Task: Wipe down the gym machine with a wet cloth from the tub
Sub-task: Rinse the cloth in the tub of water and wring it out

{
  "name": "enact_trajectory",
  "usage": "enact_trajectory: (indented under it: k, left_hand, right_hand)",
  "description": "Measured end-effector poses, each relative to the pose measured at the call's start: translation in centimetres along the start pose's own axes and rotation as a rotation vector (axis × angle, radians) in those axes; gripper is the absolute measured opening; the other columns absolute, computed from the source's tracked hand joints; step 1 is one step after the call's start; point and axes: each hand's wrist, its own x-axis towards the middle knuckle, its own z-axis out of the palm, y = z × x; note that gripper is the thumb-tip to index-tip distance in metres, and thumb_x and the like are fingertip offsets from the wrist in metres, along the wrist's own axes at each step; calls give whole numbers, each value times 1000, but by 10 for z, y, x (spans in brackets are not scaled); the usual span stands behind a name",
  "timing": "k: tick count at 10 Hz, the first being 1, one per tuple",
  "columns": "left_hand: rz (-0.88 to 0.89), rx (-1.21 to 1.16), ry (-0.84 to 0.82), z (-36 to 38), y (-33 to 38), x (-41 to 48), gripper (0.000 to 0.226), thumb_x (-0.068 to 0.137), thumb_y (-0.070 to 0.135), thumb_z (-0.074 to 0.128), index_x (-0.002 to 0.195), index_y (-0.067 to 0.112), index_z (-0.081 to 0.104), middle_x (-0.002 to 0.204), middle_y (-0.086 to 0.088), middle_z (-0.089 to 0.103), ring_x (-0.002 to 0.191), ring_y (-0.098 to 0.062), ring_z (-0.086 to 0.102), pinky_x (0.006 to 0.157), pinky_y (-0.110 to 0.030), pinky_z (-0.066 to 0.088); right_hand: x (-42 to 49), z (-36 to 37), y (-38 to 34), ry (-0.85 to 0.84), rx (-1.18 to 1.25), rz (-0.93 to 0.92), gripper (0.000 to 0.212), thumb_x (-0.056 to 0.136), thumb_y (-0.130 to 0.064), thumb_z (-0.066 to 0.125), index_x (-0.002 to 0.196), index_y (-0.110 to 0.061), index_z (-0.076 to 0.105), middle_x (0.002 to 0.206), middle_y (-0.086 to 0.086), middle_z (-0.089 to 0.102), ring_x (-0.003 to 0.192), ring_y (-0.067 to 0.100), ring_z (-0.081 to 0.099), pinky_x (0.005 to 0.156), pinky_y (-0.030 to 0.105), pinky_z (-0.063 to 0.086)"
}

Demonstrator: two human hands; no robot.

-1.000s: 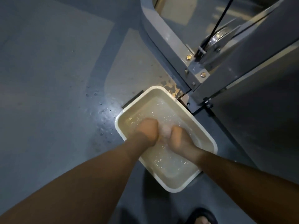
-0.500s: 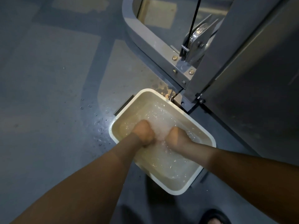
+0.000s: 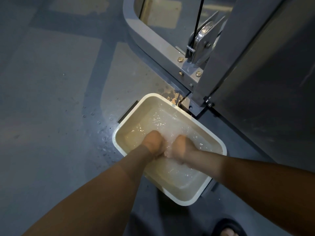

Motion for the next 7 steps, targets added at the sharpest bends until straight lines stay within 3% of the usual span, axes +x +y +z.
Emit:
enact_trajectory:
  k: [1, 2, 3, 4, 5, 6, 7]
  left_hand:
    - [135, 388, 8, 1, 11, -1, 29, 99, 1, 46, 115, -3, 70, 121, -22, 69, 115, -38, 63, 88, -29, 49]
    - [125, 67, -25, 2, 13, -4, 37, 91, 3, 49, 61, 11, 70, 58, -8, 67, 64, -28, 65, 54, -27, 47]
    - [55, -131, -53, 0, 1, 3, 41, 75, -4, 49, 37, 12, 52, 39, -11, 44, 41, -25, 39, 49, -23, 25]
    - [58, -145, -41, -8, -1, -4, 26, 74, -7, 50, 52, 7, 52, 38, -11, 46, 32, -22, 42, 45, -23, 33]
    - [63, -110, 29, -10, -4, -7, 38, 78, -2, 46, 42, 4, 52, 38, -14, 42, 28, -21, 36, 40, -17, 29]
    - [-52, -189, -17, -13, -2, -12, 46, 95, 24, 48, 52, 10, 54, 45, -10, 44, 36, -18, 37, 46, -18, 31]
    - [-113, -430, -134, -13, 5, -12, 41, 96, 11, 50, 56, 14, 58, 54, -5, 56, 41, -15, 42, 46, -16, 32]
  right_hand:
    - [8, 3, 0, 44, 374, 165, 28, 108, -16, 40, 125, -12, 62, 132, 11, 63, 124, 29, 59, 95, 32, 45]
    - [25, 13, 9, 197, 704, 125, 19, 101, -22, 44, 98, -13, 61, 107, 16, 69, 98, 32, 64, 79, 32, 49]
    - [22, 8, 9, 117, 643, 52, 4, 101, -17, 51, 99, -15, 54, 94, 8, 59, 86, 23, 53, 68, 28, 43]
    - [19, 6, 13, 108, 621, 27, 13, 104, -14, 48, 96, -18, 58, 88, 2, 57, 95, 27, 58, 64, 18, 38]
    - [13, -1, 6, 91, 436, 74, 29, 106, -6, 42, 129, -8, 60, 129, 12, 62, 125, 31, 58, 85, 24, 46]
    - [17, -4, 7, 126, 154, 77, 33, 106, -3, 40, 135, -2, 55, 140, 13, 58, 130, 31, 56, 90, 33, 45]
    - [21, -7, 9, 164, 551, 287, 43, 109, -19, 32, 132, 4, 60, 137, 21, 59, 128, 35, 55, 98, 35, 44]
